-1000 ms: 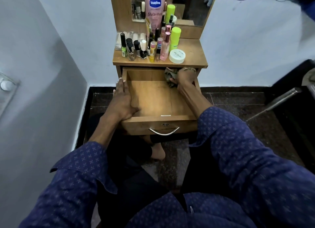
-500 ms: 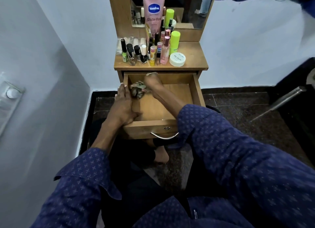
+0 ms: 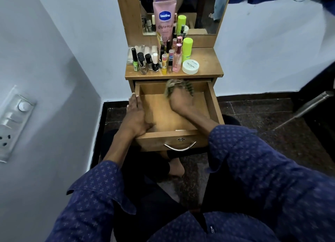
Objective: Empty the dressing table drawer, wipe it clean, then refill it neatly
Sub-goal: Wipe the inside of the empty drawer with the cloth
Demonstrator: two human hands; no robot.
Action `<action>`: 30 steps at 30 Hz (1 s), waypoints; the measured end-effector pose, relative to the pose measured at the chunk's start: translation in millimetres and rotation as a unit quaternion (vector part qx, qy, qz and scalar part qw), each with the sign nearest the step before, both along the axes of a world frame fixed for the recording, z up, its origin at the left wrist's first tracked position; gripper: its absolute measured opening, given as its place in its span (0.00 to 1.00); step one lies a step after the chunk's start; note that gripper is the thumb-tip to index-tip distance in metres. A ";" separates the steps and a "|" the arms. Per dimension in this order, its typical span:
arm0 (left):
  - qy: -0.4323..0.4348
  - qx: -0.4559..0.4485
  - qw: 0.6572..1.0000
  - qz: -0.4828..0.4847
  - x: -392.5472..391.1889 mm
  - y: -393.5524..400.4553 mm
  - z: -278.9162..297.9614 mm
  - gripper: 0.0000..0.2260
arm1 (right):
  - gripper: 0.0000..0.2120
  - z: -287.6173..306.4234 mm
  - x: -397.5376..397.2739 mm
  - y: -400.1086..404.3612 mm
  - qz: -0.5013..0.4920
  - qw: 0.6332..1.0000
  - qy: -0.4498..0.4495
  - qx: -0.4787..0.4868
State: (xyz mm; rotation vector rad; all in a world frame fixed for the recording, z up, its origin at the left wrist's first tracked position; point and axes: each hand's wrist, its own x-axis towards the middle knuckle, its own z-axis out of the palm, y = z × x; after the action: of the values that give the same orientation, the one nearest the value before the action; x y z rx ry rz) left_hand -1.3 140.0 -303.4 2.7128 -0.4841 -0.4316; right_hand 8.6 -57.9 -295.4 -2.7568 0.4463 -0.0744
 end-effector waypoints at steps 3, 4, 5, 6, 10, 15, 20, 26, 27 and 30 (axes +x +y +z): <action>-0.001 0.001 1.000 -0.001 1.8 2.1 0.2 0.55 | 0.09 11.4 -1.4 13.1 0.061 0.993 0.025 -0.098; 0.001 0.001 1.000 -0.002 2.6 2.6 0.2 0.55 | 0.09 16.0 -0.7 7.5 0.064 0.990 0.027 -0.120; 0.002 0.000 1.000 -0.002 2.8 3.1 -0.5 0.55 | 0.10 20.0 0.2 -3.2 0.057 0.990 0.032 -0.128; 0.001 -0.002 1.000 -0.002 2.8 3.5 -1.1 0.55 | 0.11 23.5 -0.1 -16.7 0.045 0.990 0.035 -0.131; -0.004 -0.002 1.000 -0.001 1.9 1.2 -3.0 0.55 | 0.13 38.7 -6.5 -76.4 -0.005 0.990 0.043 -0.134; -0.039 0.020 0.999 -0.027 -5.6 -6.9 2.6 0.50 | 0.16 42.5 -18.5 -109.5 -0.006 0.987 0.072 -0.147; -0.025 0.027 0.999 -0.010 -9.2 -17.4 5.7 0.43 | 0.14 26.6 -26.9 -112.2 -0.008 0.982 0.051 -0.180; -0.027 0.017 0.999 -0.001 -11.2 -14.7 4.2 0.41 | 0.09 43.7 -24.1 -109.2 0.029 0.976 0.064 -0.206; -0.026 0.019 0.999 0.000 -10.9 -15.1 4.9 0.41 | 0.07 43.8 -26.5 -111.8 0.040 0.974 0.070 -0.212; -0.029 0.033 0.999 -0.006 -9.8 -16.4 4.5 0.42 | 0.10 33.6 -49.4 -116.9 0.066 0.954 0.065 -0.284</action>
State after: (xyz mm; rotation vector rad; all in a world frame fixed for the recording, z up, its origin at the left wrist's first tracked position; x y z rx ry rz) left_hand -11.0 123.6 -298.9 2.7935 -0.5111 -0.3787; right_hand -40.8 -174.8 -261.8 -3.3659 0.3047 0.0155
